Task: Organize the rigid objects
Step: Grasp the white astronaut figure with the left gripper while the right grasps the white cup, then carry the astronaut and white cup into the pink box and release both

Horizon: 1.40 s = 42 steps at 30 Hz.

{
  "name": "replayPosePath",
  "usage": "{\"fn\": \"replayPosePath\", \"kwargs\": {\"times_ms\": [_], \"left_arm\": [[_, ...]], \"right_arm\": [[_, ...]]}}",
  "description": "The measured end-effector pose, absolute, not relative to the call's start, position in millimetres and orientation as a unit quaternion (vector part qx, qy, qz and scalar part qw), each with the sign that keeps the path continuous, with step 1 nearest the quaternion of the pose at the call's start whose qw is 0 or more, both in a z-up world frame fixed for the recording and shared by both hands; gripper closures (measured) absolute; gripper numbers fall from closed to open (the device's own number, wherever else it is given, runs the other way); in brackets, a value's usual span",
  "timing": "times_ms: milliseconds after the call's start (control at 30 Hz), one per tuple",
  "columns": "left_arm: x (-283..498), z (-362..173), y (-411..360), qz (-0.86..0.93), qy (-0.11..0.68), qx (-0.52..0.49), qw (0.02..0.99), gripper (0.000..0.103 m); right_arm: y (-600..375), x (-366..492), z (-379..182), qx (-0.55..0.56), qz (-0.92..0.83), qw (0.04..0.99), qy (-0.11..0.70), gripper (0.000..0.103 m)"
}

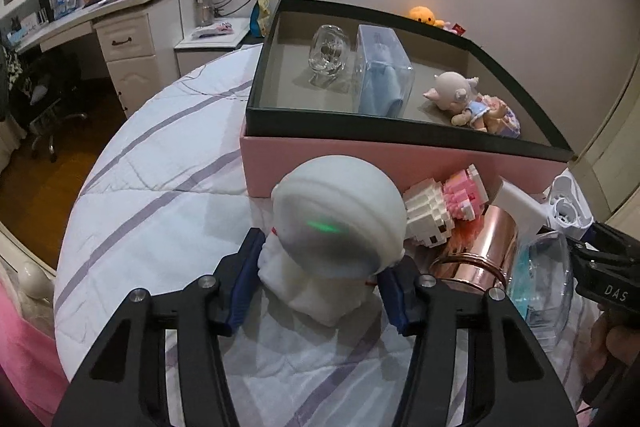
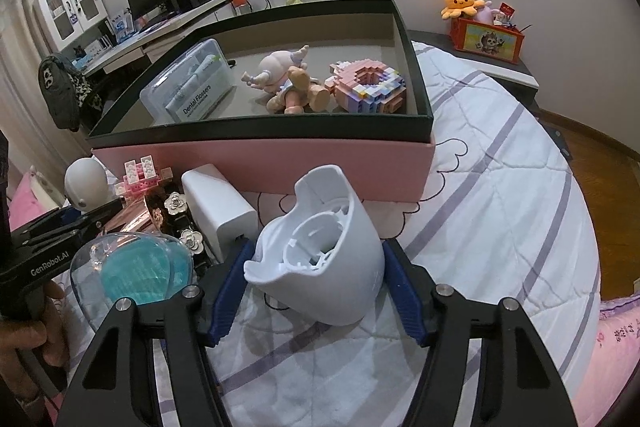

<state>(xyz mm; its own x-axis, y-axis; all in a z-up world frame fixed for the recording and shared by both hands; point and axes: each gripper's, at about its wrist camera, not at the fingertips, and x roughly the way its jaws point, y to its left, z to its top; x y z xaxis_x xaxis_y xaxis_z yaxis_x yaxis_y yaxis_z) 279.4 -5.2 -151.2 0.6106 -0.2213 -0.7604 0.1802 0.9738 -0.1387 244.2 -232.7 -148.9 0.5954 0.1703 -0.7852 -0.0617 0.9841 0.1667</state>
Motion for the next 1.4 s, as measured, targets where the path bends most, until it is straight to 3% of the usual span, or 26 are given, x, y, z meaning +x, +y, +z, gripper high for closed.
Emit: {"fn": "replayPosePath", "kwargs": {"times_ms": [667, 1100, 1400], "left_arm": [[256.6, -125.2, 5.7, -0.108, 0.397, -0.034, 0.911, 0.05], [251.5, -73.4, -1.4, -0.111, 0.348, -0.014, 0.931, 0.05], [291.0, -22.4, -17.6, -0.126, 0.302, 0.0, 0.945, 0.05]], "right_arm": [[-236.9, 221.3, -119.1, 0.071, 0.071, 0.901, 0.421, 0.037], [-231.4, 229.4, -82.4, 0.061, 0.09, 0.913, 0.393, 0.037], [-220.4, 276.3, -41.5, 0.041, 0.106, 0.926, 0.359, 0.037]]}}
